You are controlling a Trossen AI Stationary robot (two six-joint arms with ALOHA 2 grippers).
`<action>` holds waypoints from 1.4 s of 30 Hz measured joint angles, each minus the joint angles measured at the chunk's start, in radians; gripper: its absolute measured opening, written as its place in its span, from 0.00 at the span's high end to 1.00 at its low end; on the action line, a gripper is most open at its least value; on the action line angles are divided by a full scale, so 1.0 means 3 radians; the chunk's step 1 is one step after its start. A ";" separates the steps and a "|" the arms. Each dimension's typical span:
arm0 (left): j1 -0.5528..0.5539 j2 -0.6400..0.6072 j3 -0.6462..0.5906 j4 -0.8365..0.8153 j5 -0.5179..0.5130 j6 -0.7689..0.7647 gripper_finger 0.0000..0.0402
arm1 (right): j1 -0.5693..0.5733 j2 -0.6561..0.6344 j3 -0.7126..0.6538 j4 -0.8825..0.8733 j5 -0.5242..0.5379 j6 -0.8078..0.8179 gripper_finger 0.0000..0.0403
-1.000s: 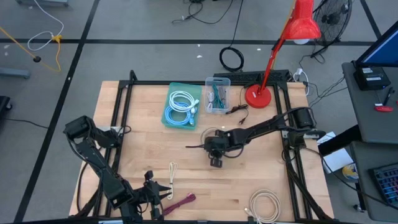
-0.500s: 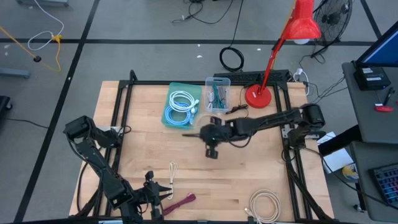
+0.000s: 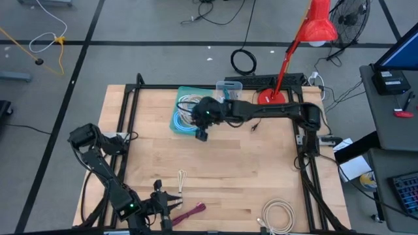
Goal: Pick and place items into bin
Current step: Put the top light brown HDMI cable into the green bin
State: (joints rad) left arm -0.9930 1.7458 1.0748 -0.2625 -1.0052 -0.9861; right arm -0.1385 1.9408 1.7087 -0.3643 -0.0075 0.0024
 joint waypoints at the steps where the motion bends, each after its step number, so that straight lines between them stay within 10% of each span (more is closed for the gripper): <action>1: 0.0020 0.0000 0.0000 0.0004 -0.0087 0.0046 0.80 | -0.0019 0.0063 0.0078 -0.0009 -0.0024 -0.0046 0.96; 12: 0.0380 0.0000 0.0001 -0.0088 -0.0050 0.0523 0.80 | -0.0030 0.0951 0.1001 -0.0060 -0.0174 -0.0587 0.96; 42: 0.0458 -0.0060 0.0001 -0.0519 -0.0062 -0.0124 0.80 | -0.0218 0.1158 0.0677 -0.0334 -0.0428 -0.0371 0.85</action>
State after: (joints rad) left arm -0.8555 1.7279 1.0752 -0.4181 -1.0239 -1.0234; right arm -0.2039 2.2883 1.9118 -0.4647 -0.1360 -0.1089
